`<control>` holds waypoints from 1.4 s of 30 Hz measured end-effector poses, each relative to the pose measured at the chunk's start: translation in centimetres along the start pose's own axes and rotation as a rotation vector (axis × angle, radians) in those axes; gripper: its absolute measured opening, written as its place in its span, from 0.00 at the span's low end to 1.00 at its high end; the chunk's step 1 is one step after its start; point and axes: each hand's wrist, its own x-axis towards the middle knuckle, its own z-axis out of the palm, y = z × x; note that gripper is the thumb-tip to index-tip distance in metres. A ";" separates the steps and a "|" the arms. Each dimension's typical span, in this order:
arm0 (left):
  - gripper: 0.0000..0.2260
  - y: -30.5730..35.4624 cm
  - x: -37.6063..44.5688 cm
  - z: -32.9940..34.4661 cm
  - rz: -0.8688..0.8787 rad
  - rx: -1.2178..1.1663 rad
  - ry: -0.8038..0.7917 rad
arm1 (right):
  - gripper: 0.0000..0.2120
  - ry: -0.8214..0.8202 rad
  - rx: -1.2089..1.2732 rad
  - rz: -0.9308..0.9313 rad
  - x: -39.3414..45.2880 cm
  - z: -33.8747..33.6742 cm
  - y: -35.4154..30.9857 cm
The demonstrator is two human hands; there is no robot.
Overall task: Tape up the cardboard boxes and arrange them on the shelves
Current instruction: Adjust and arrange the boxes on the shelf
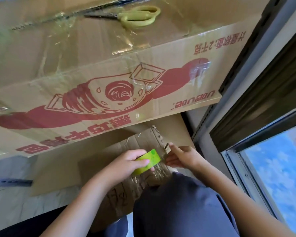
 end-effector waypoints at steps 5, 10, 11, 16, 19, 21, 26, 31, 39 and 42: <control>0.12 1.6 -1.3 0.3 0.097 -0.046 0.000 | 0.24 -0.256 0.192 -0.082 -3.2 -0.5 -0.3; 0.10 1.7 -1.3 1.0 0.152 -0.070 -0.031 | 0.12 -0.162 0.190 -0.194 -3.8 -1.2 -0.3; 0.10 1.8 -1.3 1.1 0.157 -0.070 -0.043 | 0.08 -0.166 0.198 -0.190 -3.7 -1.3 -0.3; 0.10 2.2 -1.2 0.8 0.163 -0.069 -0.028 | 0.04 -0.091 0.211 -0.113 -2.6 -0.5 -1.5; 0.10 2.4 -1.4 0.3 0.134 -0.052 -0.014 | 0.02 -0.099 0.164 -0.040 -2.3 0.1 -2.4; 0.10 2.3 -1.4 0.0 0.101 -0.035 -0.006 | 0.06 -0.071 0.077 -0.044 -2.3 0.6 -3.0; 0.13 2.8 -1.8 -0.3 -0.007 0.102 0.161 | 0.14 0.182 0.102 -0.187 -2.0 0.9 -5.6; 0.22 3.8 -1.8 0.2 -0.152 0.667 0.433 | 0.11 0.390 0.096 -0.245 -2.9 0.7 -4.8; 0.17 2.4 -3.3 -1.0 -0.089 0.499 0.213 | 0.06 0.382 0.055 -0.026 -0.5 -0.5 -2.8; 0.22 2.0 -2.5 -0.2 -0.195 0.794 0.331 | 0.07 0.424 0.053 0.115 1.4 0.0 -0.4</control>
